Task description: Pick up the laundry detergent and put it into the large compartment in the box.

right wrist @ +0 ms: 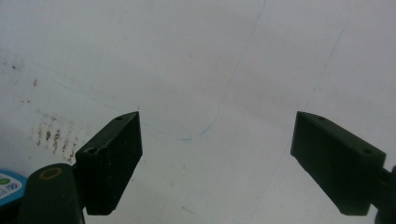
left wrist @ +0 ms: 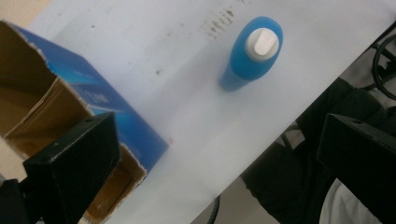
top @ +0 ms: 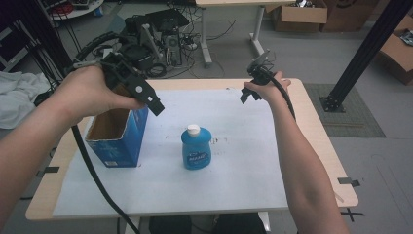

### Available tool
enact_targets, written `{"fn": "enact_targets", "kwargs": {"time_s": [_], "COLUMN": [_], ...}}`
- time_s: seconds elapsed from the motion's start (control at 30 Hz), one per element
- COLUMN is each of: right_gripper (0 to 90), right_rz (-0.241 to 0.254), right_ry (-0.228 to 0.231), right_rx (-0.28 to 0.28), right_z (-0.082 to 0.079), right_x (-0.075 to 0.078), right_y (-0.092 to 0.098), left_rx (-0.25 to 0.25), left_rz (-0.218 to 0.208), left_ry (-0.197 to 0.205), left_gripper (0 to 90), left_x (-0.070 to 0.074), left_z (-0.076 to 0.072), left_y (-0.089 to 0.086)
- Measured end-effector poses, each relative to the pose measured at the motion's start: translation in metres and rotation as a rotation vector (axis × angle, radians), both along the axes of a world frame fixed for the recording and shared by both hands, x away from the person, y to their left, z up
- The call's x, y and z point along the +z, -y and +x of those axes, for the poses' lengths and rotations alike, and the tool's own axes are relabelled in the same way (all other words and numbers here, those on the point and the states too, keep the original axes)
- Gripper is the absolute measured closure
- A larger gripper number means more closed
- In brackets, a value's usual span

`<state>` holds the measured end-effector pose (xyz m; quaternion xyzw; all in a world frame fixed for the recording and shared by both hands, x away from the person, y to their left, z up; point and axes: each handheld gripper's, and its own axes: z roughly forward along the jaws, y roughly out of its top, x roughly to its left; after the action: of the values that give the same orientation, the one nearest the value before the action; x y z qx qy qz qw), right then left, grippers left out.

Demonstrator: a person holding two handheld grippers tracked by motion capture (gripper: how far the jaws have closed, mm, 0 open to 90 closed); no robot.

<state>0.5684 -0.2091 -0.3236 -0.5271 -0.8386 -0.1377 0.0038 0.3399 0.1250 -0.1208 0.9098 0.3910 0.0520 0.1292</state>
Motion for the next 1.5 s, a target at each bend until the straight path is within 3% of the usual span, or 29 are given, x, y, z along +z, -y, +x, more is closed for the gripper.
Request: {"fn": "enact_targets", "kwargs": {"time_s": [0.43,0.7,1.5], "right_gripper": [16.6,16.6,16.6], "right_rz": [0.007,0.004,0.025], "right_ry": [-0.006,-0.001,0.000], "right_rx": [0.026,0.021,0.007], "right_z": [-0.005,-0.007,-0.007], "right_x": [0.003,0.006,0.003], "right_y": [-0.002,0.000,0.007], "left_rx": [-0.142,-0.207,-0.306], "left_rz": [0.005,0.019,0.065], "left_ry": [0.014,-0.006,-0.041], "left_gripper": [0.1,0.1,0.1], "left_x": [-0.013,-0.029,-0.077], "left_z": [0.001,0.007,0.016], "left_y": [0.028,0.047,0.081]}}
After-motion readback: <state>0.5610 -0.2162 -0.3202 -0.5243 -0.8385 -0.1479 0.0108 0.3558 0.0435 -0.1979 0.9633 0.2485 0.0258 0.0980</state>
